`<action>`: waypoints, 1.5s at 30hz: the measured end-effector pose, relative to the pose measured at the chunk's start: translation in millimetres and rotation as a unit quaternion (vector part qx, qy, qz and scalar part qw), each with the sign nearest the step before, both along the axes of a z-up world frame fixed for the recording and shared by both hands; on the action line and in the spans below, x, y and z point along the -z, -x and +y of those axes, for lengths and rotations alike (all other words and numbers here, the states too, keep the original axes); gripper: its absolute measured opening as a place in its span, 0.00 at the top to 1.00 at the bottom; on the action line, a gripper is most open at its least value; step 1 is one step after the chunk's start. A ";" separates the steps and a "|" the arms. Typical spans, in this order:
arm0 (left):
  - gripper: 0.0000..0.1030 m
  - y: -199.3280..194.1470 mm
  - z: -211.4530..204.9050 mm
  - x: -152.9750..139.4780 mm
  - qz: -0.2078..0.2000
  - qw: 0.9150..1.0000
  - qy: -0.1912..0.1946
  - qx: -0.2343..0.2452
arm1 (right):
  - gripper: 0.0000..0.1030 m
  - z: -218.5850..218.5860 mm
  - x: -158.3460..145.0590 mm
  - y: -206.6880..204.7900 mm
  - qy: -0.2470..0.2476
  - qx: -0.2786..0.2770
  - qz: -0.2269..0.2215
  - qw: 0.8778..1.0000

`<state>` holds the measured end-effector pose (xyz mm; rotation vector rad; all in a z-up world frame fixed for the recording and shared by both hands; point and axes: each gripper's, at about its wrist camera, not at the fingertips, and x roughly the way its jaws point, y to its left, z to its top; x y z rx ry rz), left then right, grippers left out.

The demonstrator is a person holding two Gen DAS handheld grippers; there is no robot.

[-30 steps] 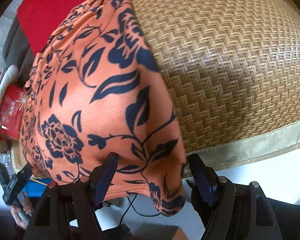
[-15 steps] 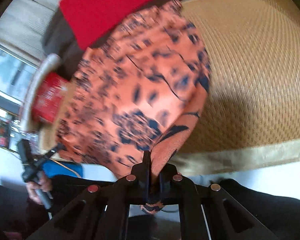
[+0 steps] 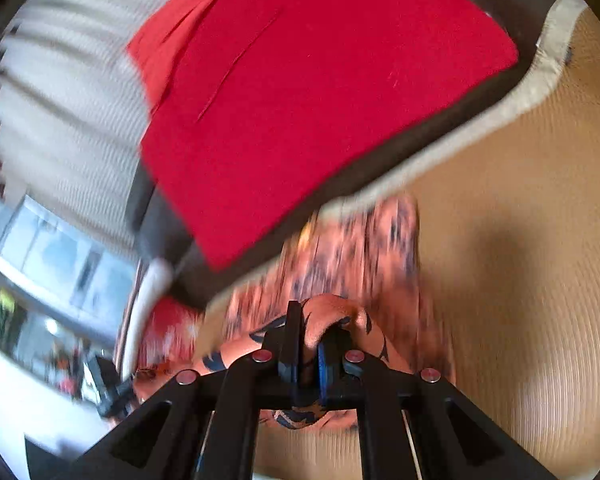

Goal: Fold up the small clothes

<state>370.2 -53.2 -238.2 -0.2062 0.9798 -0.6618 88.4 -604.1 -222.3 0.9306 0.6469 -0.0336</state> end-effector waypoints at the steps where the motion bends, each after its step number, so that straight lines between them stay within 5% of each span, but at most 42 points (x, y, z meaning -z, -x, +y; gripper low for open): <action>1: 0.93 -21.0 -10.5 9.4 0.003 1.000 -0.007 -0.010 | 0.93 -16.0 7.8 -23.0 -0.007 0.014 0.004 1.000; 6: 0.88 -102.7 -49.6 87.9 0.070 0.996 -0.029 -0.056 | 0.88 -70.3 88.6 -107.0 -0.109 0.086 0.023 0.990; 10: 0.82 -106.7 -39.4 103.5 0.077 0.994 0.022 -0.080 | 0.88 -78.1 133.7 -115.3 -0.149 0.111 0.035 0.982; 12: 0.54 -96.7 -27.0 85.4 0.016 0.994 0.023 -0.109 | 0.85 -76.1 123.1 -107.5 -0.120 0.117 0.020 0.986; 13: 0.32 -92.7 -20.2 76.3 -0.011 0.990 0.016 -0.139 | 0.83 -75.9 114.5 -102.5 -0.098 0.128 0.016 0.987; 14: 0.28 -87.2 -11.3 66.9 -0.035 0.984 0.017 -0.175 | 0.76 -77.1 100.6 -94.0 -0.071 0.148 0.004 0.986; 17: 0.28 -60.5 -8.6 40.0 -0.061 0.979 0.001 -0.194 | 0.20 -70.6 69.3 -65.9 -0.046 0.193 -0.049 0.979; 19: 0.28 -30.3 -26.7 27.3 -0.104 0.979 -0.018 -0.172 | 0.20 -49.8 47.7 -58.9 0.001 0.184 -0.058 0.981; 23: 0.26 23.5 -89.0 28.2 -0.153 0.982 -0.081 -0.073 | 0.26 27.5 28.1 -96.0 0.061 0.059 -0.032 0.996; 25: 0.26 34.8 -119.4 48.5 -0.149 0.979 -0.129 -0.044 | 0.37 70.9 28.1 -122.5 0.108 0.002 -0.004 0.994; 27: 0.25 33.3 -138.8 78.5 -0.110 0.978 -0.177 -0.029 | 0.62 114.7 38.4 -151.0 0.163 -0.054 0.033 0.985; 29: 0.26 25.9 -146.2 106.9 -0.069 0.974 -0.212 -0.037 | 0.62 138.8 56.8 -172.6 0.180 -0.083 0.065 0.978; 31: 0.23 30.1 -151.4 119.9 -0.080 0.967 -0.237 -0.045 | 0.63 150.1 87.3 -190.5 0.202 -0.098 0.126 0.966; 34: 0.10 42.3 -162.7 129.3 -0.099 0.959 -0.264 -0.042 | 0.62 144.8 97.4 -184.3 0.184 -0.092 0.105 0.973; 36: 0.10 50.6 -163.8 132.5 -0.119 0.955 -0.267 -0.052 | 0.62 141.7 98.4 -182.3 0.169 -0.088 0.115 0.975; 41: 0.10 53.7 -133.2 116.5 -0.084 0.972 -0.215 -0.050 | 0.62 127.4 114.0 -179.3 0.186 -0.082 0.104 0.973; 45: 0.10 80.0 -91.1 89.4 -0.103 0.973 -0.178 -0.104 | 0.54 137.9 105.3 -156.7 0.189 -0.074 0.070 0.977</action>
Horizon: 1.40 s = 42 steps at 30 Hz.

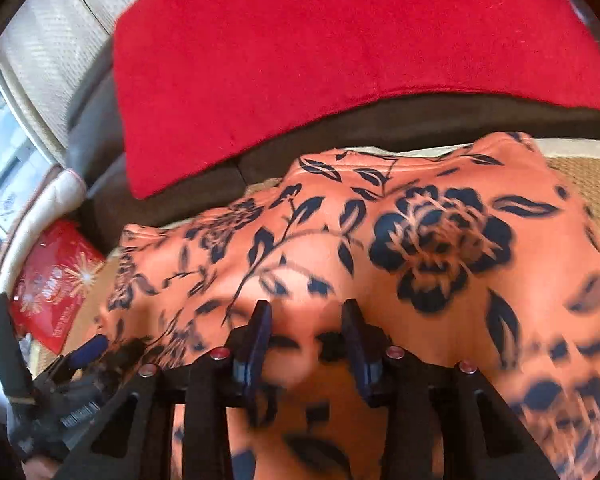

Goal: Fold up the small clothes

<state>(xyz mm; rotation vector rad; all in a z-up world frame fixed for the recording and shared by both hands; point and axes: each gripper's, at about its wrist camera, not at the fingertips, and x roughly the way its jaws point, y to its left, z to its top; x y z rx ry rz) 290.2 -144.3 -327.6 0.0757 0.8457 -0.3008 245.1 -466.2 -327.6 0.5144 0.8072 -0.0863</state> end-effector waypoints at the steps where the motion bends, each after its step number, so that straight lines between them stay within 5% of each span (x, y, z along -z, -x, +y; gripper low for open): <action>1: 0.10 7.6 11.5 -5.2 -0.008 1.000 0.005 -0.015 | 0.50 -2.0 -4.6 9.0 -0.012 0.000 0.000 1.000; 6: 0.09 25.9 60.0 -15.8 0.012 0.995 0.055 -0.080 | 0.26 -18.9 -37.1 72.5 -0.077 0.021 -0.063 0.995; 14: 0.09 19.7 82.0 -2.2 0.059 0.982 0.128 -0.127 | 0.26 -62.5 -10.1 159.2 -0.225 0.100 -0.046 0.968; 19: 0.11 5.7 93.1 16.0 0.103 0.964 0.195 -0.151 | 0.26 -98.4 14.9 178.8 -0.284 0.186 -0.032 0.940; 22: 0.35 -2.7 90.9 26.5 0.124 0.953 0.234 -0.150 | 0.26 -106.1 25.3 167.9 -0.318 0.200 -0.044 0.926; 25: 0.50 -7.2 86.5 28.8 0.113 0.955 0.225 -0.157 | 0.26 -107.8 22.4 146.1 -0.299 0.203 -0.054 0.931; 28: 0.54 -11.3 84.7 32.4 0.111 0.953 0.230 -0.163 | 0.28 -103.9 21.9 125.1 -0.283 0.204 -0.066 0.935; 29: 0.59 -12.7 82.0 31.9 0.108 0.956 0.220 -0.161 | 0.38 -99.8 22.0 116.5 -0.267 0.204 -0.060 0.940; 30: 0.63 -14.6 78.6 30.8 0.106 0.958 0.212 -0.159 | 0.66 -98.3 23.3 112.1 -0.255 0.209 -0.051 0.943; 32: 0.73 -17.2 76.1 31.4 0.109 0.960 0.206 -0.155 | 0.81 -97.8 34.9 105.4 -0.251 0.223 -0.031 0.941; 37: 0.86 -12.3 69.5 24.3 0.114 0.966 0.181 -0.148 | 0.84 -80.2 17.7 100.5 -0.148 0.215 -0.008 0.965; 42: 0.87 7.8 80.1 20.3 0.134 0.967 0.166 -0.139 | 0.85 -56.3 5.3 113.7 -0.093 0.210 0.005 0.973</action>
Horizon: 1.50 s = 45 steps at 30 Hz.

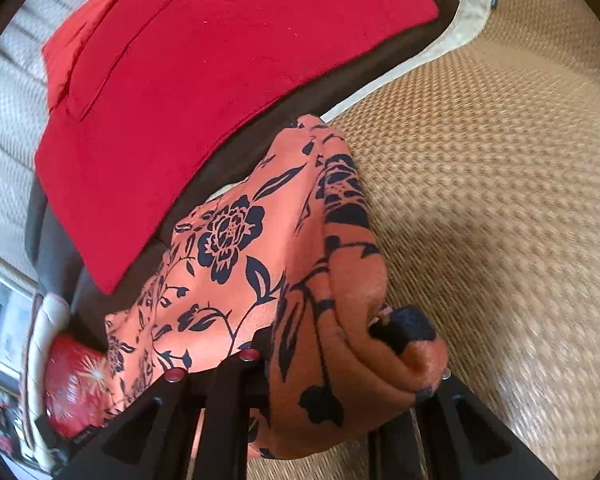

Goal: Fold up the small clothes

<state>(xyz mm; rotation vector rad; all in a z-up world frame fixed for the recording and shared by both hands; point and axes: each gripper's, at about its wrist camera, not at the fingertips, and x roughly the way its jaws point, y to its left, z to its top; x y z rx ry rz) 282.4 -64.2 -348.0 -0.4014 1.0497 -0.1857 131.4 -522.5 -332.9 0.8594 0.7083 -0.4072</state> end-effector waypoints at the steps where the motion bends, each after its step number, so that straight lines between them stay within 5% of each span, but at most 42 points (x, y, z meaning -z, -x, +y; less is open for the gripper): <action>1: 0.87 6.8 2.3 -1.2 0.000 1.000 -0.007 0.006 | 0.85 4.4 2.0 7.7 0.005 -0.003 0.002 1.000; 9: 0.83 88.4 21.2 -5.7 -0.034 0.993 -0.086 0.069 | 0.83 36.8 9.3 79.6 0.014 -0.022 0.010 1.000; 13: 0.56 105.7 46.0 -14.4 -0.015 0.998 -0.042 0.037 | 0.75 36.0 -5.8 91.4 0.006 -0.022 0.007 1.000; 16: 0.43 116.4 70.1 -25.8 -0.034 0.999 -0.010 0.010 | 0.60 30.8 -25.5 109.4 0.036 0.004 0.007 0.999; 18: 0.34 125.0 84.6 -29.6 -0.042 0.999 0.014 -0.010 | 0.37 27.3 -37.8 124.4 0.061 0.040 -0.002 0.997; 22: 0.31 129.1 92.0 -19.9 -0.013 0.998 0.054 -0.021 | 0.37 36.9 -58.3 127.9 0.094 0.033 -0.054 0.994; 26: 0.31 125.3 83.9 -13.0 0.002 0.996 0.082 -0.028 | 0.69 85.4 -55.5 74.4 0.092 -0.100 -0.065 0.989; 29: 0.31 113.4 66.6 -9.4 0.000 0.998 0.054 -0.032 | 0.71 119.3 -40.9 34.6 0.098 -0.167 -0.051 0.980; 31: 0.32 103.4 65.5 -10.1 0.003 0.998 0.040 -0.038 | 0.71 129.1 -28.1 9.8 0.089 -0.192 -0.045 0.976; 34: 0.70 91.2 55.8 -7.2 -0.011 0.999 0.020 -0.029 | 0.71 133.5 -14.7 -18.1 0.056 -0.209 -0.039 0.975; 37: 0.87 86.4 42.7 -12.8 -0.027 1.000 -0.005 -0.008 | 0.71 138.2 7.2 -38.6 0.031 -0.212 0.007 0.977; 42: 0.91 92.8 16.6 -54.3 -0.093 0.994 -0.040 0.040 | 0.72 128.5 24.8 -44.6 -0.018 -0.221 0.011 0.975; 45: 0.91 105.8 -17.9 -98.6 -0.162 0.980 -0.058 0.098 | 0.70 112.0 23.9 -32.7 -0.074 -0.221 -0.015 0.972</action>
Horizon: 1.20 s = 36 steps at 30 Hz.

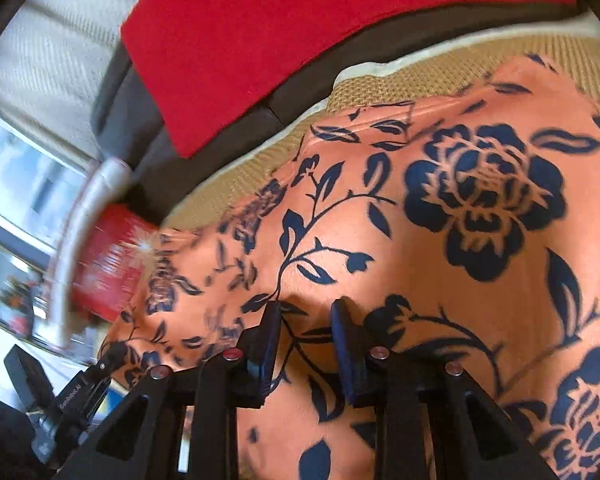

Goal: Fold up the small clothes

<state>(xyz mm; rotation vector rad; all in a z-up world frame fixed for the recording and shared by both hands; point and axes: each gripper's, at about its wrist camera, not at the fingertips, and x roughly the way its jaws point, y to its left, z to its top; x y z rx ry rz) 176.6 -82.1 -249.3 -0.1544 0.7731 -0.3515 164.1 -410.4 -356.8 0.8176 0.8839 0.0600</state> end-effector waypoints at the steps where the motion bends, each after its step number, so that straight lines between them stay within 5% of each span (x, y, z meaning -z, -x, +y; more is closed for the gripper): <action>1: 0.91 6.6 -14.8 -14.8 -0.020 1.000 -0.006 0.022 | 0.70 -9.6 -2.9 8.3 -0.019 0.004 -0.006 1.000; 4: 0.91 29.2 -69.1 -49.7 -0.059 0.993 -0.018 0.101 | 0.68 -36.4 -12.5 29.9 -0.034 0.026 -0.029 0.999; 8: 0.91 64.2 -159.5 -64.0 -0.074 0.974 -0.043 0.211 | 0.68 -84.4 -18.7 70.5 -0.058 0.079 -0.068 0.993; 13: 0.91 104.0 -271.0 -28.8 -0.050 0.942 -0.061 0.326 | 0.68 -148.0 -18.8 125.1 -0.111 0.164 -0.116 0.973; 15: 0.90 109.9 -298.9 1.4 -0.024 0.932 -0.086 0.352 | 0.60 -168.6 -15.1 141.0 -0.130 0.190 -0.130 0.964; 16: 0.89 109.3 -298.5 10.0 -0.009 0.931 -0.087 0.355 | 0.53 -175.3 -12.2 145.4 -0.139 0.198 -0.133 0.961; 17: 0.88 104.2 -289.4 17.1 0.018 0.931 -0.071 0.359 | 0.32 -179.1 -10.8 147.3 -0.147 0.202 -0.135 0.959; 19: 0.86 96.3 -261.9 14.4 0.031 0.928 -0.032 0.371 | 0.29 -186.3 -5.7 146.7 -0.176 0.194 -0.140 0.955; 21: 0.77 91.5 -217.6 -7.6 0.001 0.924 0.001 0.381 | 0.29 -188.3 -4.9 140.2 -0.180 0.171 -0.137 0.959; 23: 0.49 85.0 -179.0 -29.0 -0.046 0.931 0.020 0.361 | 0.29 -185.4 -9.1 121.8 -0.173 0.140 -0.130 0.966; 25: 0.38 73.1 -150.0 -37.4 -0.067 0.941 0.029 0.330 | 0.29 -180.4 -10.7 107.3 -0.168 0.112 -0.122 0.972; 28: 0.38 37.9 -122.0 -26.3 -0.049 0.961 0.007 0.271 | 0.29 -164.7 -5.7 74.1 -0.136 0.093 -0.088 0.982; 31: 0.40 4.7 -108.7 8.1 0.000 0.973 -0.015 0.232 | 0.29 -152.8 9.5 42.6 -0.122 0.078 -0.042 0.989; 36: 0.40 -6.5 -108.5 45.5 0.037 0.971 0.005 0.238 | 0.32 -113.7 -0.3 9.7 -0.055 0.027 -0.030 0.998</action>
